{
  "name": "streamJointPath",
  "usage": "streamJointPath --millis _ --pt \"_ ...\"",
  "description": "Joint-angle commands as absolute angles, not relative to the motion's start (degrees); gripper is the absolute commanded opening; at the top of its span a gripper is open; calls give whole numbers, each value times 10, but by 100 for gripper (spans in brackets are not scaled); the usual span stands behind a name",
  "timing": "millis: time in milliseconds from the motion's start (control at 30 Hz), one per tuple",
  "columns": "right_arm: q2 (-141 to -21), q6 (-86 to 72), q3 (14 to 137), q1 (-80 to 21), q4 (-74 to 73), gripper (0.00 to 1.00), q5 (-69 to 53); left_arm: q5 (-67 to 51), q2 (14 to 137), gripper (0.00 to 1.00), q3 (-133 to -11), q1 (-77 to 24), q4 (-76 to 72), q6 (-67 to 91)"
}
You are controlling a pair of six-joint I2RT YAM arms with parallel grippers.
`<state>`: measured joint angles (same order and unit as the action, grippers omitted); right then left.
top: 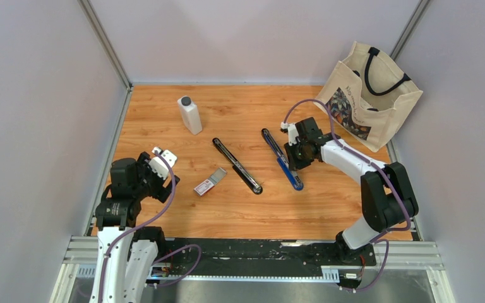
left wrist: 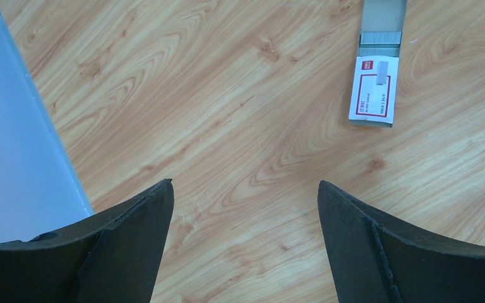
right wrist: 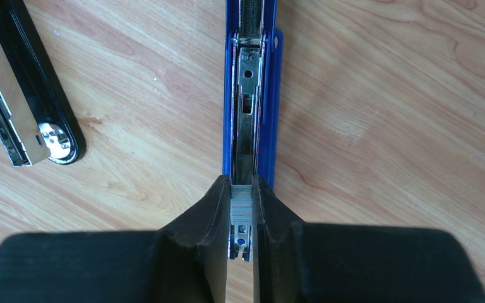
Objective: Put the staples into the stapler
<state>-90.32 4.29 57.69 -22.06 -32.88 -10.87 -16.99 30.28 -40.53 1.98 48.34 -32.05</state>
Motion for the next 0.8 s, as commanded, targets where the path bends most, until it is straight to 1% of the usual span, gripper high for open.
streamJointPath --millis 0,200,400,767 --pt "-899 46 576 -228 -315 15 -93 -183 304 92 -402 25 467 -310" --pt "-903 48 575 -232 -314 19 -87 -184 306 92 -402 26 467 -310" --pt "-907 51 576 -236 -316 20 -82 -183 306 92 -403 26 467 -310" --pt "-908 52 578 -238 -315 29 -78 -184 306 92 -401 25 466 -309"
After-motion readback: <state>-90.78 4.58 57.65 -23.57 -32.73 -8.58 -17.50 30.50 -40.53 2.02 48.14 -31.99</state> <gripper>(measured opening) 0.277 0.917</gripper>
